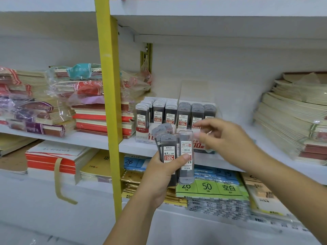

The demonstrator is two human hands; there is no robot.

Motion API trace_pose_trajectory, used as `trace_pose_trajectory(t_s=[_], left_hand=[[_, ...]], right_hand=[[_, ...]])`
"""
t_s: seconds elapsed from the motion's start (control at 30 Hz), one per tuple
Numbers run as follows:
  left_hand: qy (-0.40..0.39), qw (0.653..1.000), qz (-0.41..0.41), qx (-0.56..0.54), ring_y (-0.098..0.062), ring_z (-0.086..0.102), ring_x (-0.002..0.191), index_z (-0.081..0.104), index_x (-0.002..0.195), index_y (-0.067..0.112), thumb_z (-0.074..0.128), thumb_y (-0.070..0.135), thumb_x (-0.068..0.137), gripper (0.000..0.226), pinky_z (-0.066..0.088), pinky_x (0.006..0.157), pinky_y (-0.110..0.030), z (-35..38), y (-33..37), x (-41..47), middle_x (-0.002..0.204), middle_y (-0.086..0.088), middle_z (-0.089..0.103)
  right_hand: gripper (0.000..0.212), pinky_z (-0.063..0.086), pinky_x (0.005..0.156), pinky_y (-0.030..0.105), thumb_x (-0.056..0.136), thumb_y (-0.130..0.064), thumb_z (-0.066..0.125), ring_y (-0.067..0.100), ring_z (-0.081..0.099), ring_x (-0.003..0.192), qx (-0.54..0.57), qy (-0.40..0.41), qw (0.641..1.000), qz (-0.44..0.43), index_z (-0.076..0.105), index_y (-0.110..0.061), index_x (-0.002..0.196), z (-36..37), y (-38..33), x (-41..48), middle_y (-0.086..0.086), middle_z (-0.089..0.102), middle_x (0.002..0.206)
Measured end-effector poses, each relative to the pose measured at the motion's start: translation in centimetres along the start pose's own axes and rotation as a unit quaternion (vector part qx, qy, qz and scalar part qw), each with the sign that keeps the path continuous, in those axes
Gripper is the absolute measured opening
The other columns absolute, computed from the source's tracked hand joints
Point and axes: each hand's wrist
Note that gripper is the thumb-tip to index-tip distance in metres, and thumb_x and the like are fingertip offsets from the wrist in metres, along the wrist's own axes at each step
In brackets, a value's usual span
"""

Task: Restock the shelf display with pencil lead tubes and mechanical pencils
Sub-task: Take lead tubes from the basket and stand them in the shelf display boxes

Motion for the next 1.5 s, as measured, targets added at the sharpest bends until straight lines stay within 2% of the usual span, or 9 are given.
trace_pose_trajectory(t_s=[0.2, 0.33, 0.47, 0.7, 0.83, 1.0, 1.13, 1.27, 1.5], left_hand=[[-0.019, 1.000, -0.004, -0.020, -0.025, 0.073, 0.104, 0.073, 0.109, 0.029, 0.082, 0.037, 0.066, 0.045, 0.060, 0.086, -0.041, 0.0, -0.3, -0.3, 0.109, -0.003, 0.077], [-0.011, 1.000, 0.005, -0.029, -0.022, 0.075, 0.098, 0.070, 0.112, 0.026, 0.084, 0.039, 0.062, 0.054, 0.061, 0.078, -0.039, -0.5, 0.0, -0.2, 0.107, -0.004, 0.078], [0.000, 0.999, 0.012, -0.033, -0.023, 0.075, 0.098, 0.076, 0.102, 0.035, 0.087, 0.042, 0.056, 0.048, 0.059, 0.081, -0.043, -0.5, -0.1, 0.2, 0.107, -0.004, 0.078], [0.045, 0.997, 0.027, -0.059, -0.021, 0.076, 0.093, 0.073, 0.108, 0.027, 0.086, 0.030, 0.063, 0.047, 0.060, 0.072, -0.036, 0.0, -0.4, 0.2, 0.102, -0.002, 0.079], [0.057, 0.994, 0.015, -0.089, -0.020, 0.076, 0.094, 0.069, 0.113, 0.030, 0.086, 0.035, 0.057, 0.059, 0.061, 0.074, -0.039, -0.4, -0.2, 0.4, 0.104, 0.000, 0.079], [0.044, 0.993, 0.006, -0.107, -0.022, 0.076, 0.097, 0.071, 0.112, 0.028, 0.091, 0.039, 0.049, 0.068, 0.060, 0.075, -0.039, -0.6, -0.1, 0.6, 0.106, -0.003, 0.078], [0.051, 0.993, 0.005, -0.110, -0.022, 0.076, 0.095, 0.074, 0.107, 0.030, 0.092, 0.029, 0.060, 0.050, 0.061, 0.071, -0.036, -1.0, -0.1, 0.8, 0.103, -0.001, 0.079], [0.052, 0.992, 0.005, -0.110, -0.021, 0.077, 0.092, 0.070, 0.111, 0.028, 0.087, 0.019, 0.074, 0.042, 0.062, 0.067, -0.034, -1.1, 0.1, 0.8, 0.100, 0.000, 0.079], [0.039, 0.995, 0.012, -0.094, -0.020, 0.077, 0.092, 0.067, 0.113, 0.029, 0.081, 0.019, 0.080, 0.037, 0.063, 0.072, -0.037, -1.1, 0.0, 0.7, 0.100, -0.001, 0.079]], right_hand=[[0.021, 0.050, 0.061, 0.018, 0.089, -0.018, 0.067, 0.010, 0.070, 0.072, 0.165, -0.015, 0.983, 0.074, 0.061, -0.030, 0.105, 1.3, 1.2, -0.5, -0.002, 0.073, 0.078], [0.027, 0.060, 0.069, 0.039, 0.096, -0.023, 0.057, 0.025, 0.073, 0.079, 0.180, -0.062, 0.977, 0.100, 0.063, -0.045, 0.111, 0.0, 1.4, -0.6, 0.003, 0.072, 0.091], [0.033, 0.059, 0.056, 0.033, 0.094, -0.021, 0.060, 0.031, 0.073, 0.070, 0.183, -0.160, 0.961, 0.131, 0.063, -0.042, 0.119, 0.5, 1.4, -1.7, 0.007, 0.071, 0.100], [0.034, 0.060, 0.059, 0.036, 0.083, -0.034, 0.067, 0.037, 0.072, 0.081, 0.237, -0.188, 0.935, 0.186, 0.063, -0.030, 0.117, -0.5, 2.0, -1.8, 0.005, 0.073, 0.103], [0.040, 0.059, 0.059, 0.028, 0.083, -0.010, 0.070, 0.028, 0.070, 0.080, 0.272, -0.217, 0.907, 0.236, 0.060, -0.013, 0.122, -3.2, 2.6, -2.1, 0.016, 0.072, 0.102], [0.027, 0.052, 0.059, 0.017, 0.087, -0.009, 0.064, 0.005, 0.067, 0.068, 0.080, 0.038, 0.991, 0.105, 0.064, -0.024, 0.109, -5.7, 0.1, -0.9, -0.007, 0.073, 0.082], [0.029, 0.047, 0.069, 0.019, 0.081, -0.014, 0.076, 0.009, 0.063, 0.069, -0.089, 0.158, 0.983, -0.016, 0.053, -0.028, 0.091, -8.7, -1.4, 2.4, -0.005, 0.068, 0.076], [0.028, 0.037, 0.061, 0.002, 0.080, -0.014, 0.077, -0.008, 0.055, 0.068, -0.229, 0.101, 0.967, -0.057, 0.053, -0.025, 0.091, -8.6, -0.9, 5.7, -0.012, 0.062, 0.079], [0.013, 0.039, 0.066, 0.022, 0.084, -0.020, 0.073, 0.009, 0.058, 0.081, -0.229, -0.009, 0.973, 0.021, 0.062, -0.028, 0.084, -5.9, 1.8, 8.4, -0.003, 0.066, 0.091]])
Point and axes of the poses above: each hand's wrist, its own x-axis towards the middle knuckle, its own z-axis out of the palm, y = z × x
